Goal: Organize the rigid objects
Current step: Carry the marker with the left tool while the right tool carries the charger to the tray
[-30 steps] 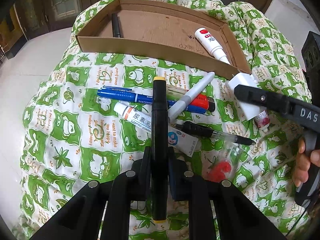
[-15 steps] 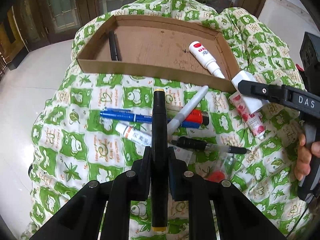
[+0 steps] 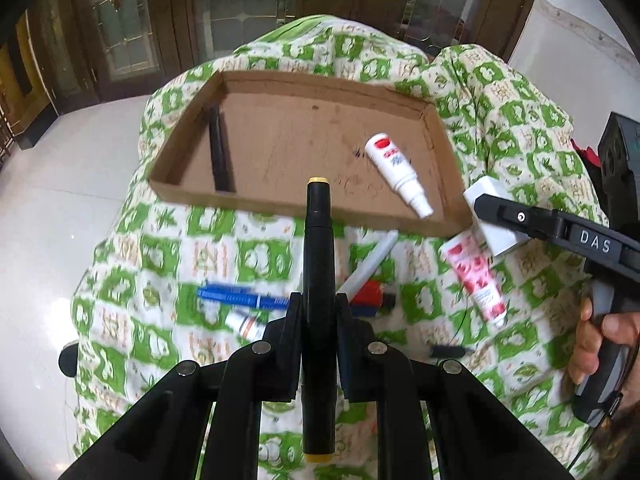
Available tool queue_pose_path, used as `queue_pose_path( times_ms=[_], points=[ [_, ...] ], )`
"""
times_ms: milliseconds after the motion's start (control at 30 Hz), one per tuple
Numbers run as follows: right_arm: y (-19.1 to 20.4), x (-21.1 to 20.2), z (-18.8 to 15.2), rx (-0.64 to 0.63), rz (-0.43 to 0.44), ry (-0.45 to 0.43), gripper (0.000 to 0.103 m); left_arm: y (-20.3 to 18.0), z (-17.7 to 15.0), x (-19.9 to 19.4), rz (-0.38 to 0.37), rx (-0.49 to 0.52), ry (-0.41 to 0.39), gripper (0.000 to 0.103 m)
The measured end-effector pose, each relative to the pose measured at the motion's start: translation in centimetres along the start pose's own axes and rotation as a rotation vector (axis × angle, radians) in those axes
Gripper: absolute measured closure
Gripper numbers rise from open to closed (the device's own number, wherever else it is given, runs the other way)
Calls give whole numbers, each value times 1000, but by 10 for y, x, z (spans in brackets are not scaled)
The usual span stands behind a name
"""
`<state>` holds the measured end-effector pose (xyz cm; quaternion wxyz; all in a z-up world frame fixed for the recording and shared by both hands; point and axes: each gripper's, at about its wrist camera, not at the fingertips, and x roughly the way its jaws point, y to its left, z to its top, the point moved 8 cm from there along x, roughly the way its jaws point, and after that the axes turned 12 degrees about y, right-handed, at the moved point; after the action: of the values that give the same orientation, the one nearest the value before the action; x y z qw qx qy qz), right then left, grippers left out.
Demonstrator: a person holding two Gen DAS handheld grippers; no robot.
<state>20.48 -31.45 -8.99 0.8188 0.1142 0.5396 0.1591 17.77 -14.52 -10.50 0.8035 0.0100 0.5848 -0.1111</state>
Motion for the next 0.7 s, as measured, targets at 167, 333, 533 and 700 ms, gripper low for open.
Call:
queue_pose_path(
  times_ms=[167, 333, 533, 700],
  points=[
    [-5, -5, 6, 15, 5, -14, 55, -4, 17, -1, -7, -4, -8, 89],
    [-6, -9, 20, 1, -11, -37, 55, -4, 35, 3, -12, -21, -8, 89],
    [-15, -10, 46, -5, -30, -62, 55, -1, 67, 5, -69, -96, -24, 89],
    [-23, 2, 57, 20, -17, -41, 55, -1, 92, 16, -109, -153, -28, 89]
  ],
)
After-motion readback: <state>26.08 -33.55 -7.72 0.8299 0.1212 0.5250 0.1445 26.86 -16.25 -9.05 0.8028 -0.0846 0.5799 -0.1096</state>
